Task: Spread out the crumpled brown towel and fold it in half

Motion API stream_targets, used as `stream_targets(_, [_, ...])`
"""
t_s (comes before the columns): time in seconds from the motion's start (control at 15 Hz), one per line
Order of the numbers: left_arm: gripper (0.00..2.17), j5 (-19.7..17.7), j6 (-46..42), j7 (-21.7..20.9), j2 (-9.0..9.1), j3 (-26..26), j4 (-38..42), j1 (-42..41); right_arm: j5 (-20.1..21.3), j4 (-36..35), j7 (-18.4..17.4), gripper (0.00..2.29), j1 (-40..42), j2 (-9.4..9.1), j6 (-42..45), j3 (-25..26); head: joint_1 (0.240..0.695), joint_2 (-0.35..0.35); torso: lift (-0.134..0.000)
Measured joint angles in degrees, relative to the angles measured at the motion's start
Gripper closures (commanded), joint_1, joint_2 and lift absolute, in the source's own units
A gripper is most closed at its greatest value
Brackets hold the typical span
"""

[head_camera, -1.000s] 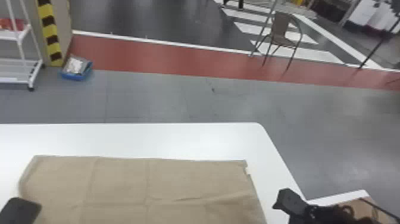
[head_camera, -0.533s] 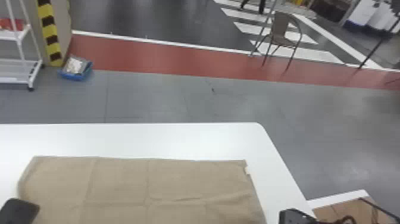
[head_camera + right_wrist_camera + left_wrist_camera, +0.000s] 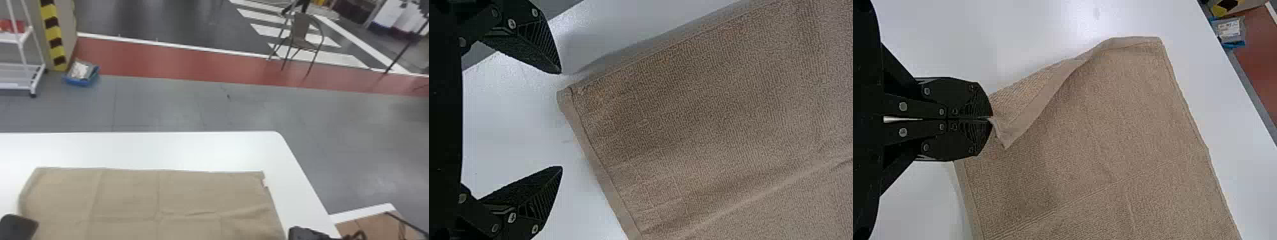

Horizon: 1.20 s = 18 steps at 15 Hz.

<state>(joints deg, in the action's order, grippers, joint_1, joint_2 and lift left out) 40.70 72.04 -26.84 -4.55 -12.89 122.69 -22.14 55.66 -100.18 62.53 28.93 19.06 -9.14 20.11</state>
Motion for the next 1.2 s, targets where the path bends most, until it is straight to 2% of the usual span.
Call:
stream_targets(0.4, [1.38,-0.01,-0.01,-0.21,-0.10,0.45,0.00,0.00,0.60,0.25,1.80,1.37,-0.36,-0.08,0.09,-0.83,0.695,-0.350,0.000])
stream_targets(0.47, [1.38,-0.01,-0.01,-0.23,-0.10,0.55,0.00,0.02,0.59,0.25,1.98,1.43,-0.38,-0.08,0.26,-0.79,0.695,-0.350,0.000])
stream_targets(0.53, [1.38,0.00,-0.01,-0.23,-0.10,0.62,0.00,0.05,0.53,0.23,2.13,1.65,-0.40,-0.08,0.50,-0.76,0.695,-0.350,0.000])
stream_targets(0.6, [1.38,0.00,-0.01,-0.27,-0.10,0.66,0.01,0.07,0.33,0.19,2.35,1.77,-0.43,-0.08,0.80,-0.67,0.695,-0.350,0.000])
stream_targets(0.73, [1.38,0.00,-0.01,-0.31,-0.10,0.74,0.20,0.08,-1.51,0.00,2.77,1.77,-0.75,-0.12,1.34,0.58,0.695,-0.350,0.000])
stream_targets(1.07, [1.38,0.03,1.95,0.09,0.40,0.71,1.59,0.64,-15.03,-0.74,6.93,1.77,-4.65,-0.26,3.77,9.89,0.695,-0.350,0.000])
stream_targets(1.2, [1.38,-0.40,5.03,0.43,1.59,0.75,2.19,1.79,-18.65,-0.68,7.15,1.77,-6.71,-0.26,3.84,12.16,0.695,-0.350,0.000])
